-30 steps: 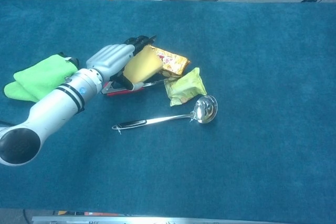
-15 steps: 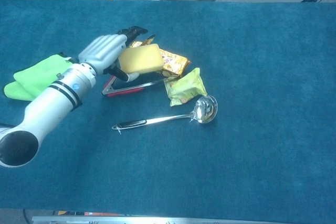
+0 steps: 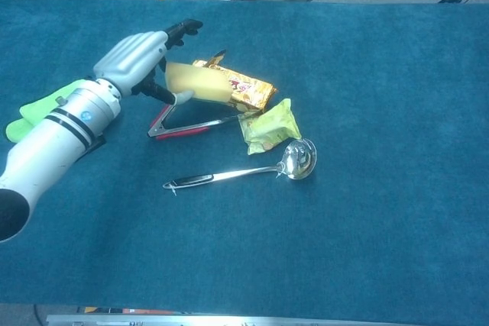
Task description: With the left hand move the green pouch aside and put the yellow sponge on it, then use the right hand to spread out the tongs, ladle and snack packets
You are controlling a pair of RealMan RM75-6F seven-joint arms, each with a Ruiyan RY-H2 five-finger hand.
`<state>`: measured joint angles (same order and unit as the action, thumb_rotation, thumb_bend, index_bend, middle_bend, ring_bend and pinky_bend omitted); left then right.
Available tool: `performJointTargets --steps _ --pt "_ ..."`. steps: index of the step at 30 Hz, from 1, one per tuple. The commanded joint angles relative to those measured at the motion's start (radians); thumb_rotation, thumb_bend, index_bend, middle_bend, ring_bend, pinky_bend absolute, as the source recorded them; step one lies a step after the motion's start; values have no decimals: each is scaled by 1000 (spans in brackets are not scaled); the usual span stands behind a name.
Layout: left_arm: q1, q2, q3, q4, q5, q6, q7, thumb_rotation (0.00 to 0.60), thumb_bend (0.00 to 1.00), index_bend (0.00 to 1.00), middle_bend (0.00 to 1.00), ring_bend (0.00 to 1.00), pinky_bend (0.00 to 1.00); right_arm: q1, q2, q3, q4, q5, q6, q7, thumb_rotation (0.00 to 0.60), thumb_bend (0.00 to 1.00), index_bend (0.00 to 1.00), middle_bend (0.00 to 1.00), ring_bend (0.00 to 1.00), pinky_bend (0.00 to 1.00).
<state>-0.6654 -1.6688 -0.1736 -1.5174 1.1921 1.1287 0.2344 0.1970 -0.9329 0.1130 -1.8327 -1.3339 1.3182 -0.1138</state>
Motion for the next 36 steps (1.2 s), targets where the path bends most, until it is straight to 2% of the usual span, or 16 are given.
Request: performJointTargets --steps 1,7,14,21,28,36 --pt "13 19 6 -20 22 9 -28 600 265 59 165 238 471 1 -1 0 -1 -1 1 -2 600 121 26 268 221 410" --pt "34 61 12 -65 60 27 -64 600 265 96 203 265 497 4 -1 2 -7 -1 -1 -8 600 121 26 268 221 410" --pt "67 152 24 -137 90 46 -86 600 265 98 212 265 505 8 -5 3 -7 -2 -3 -11 600 121 26 268 221 410" --pt "125 282 75 -184 137 79 -84 600 265 98 211 265 505 11 -5 3 -9 -6 -4 -11 600 121 26 268 221 410" --pt "184 396 129 -209 156 98 -71 600 265 98 207 259 503 15 -8 2 -12 -14 -6 -14 600 120 26 268 221 410" --pt "237 438 149 -168 132 115 -68 600 265 98 198 236 483 29 -12 1 -23 -30 -17 -29 600 121 26 268 221 410"
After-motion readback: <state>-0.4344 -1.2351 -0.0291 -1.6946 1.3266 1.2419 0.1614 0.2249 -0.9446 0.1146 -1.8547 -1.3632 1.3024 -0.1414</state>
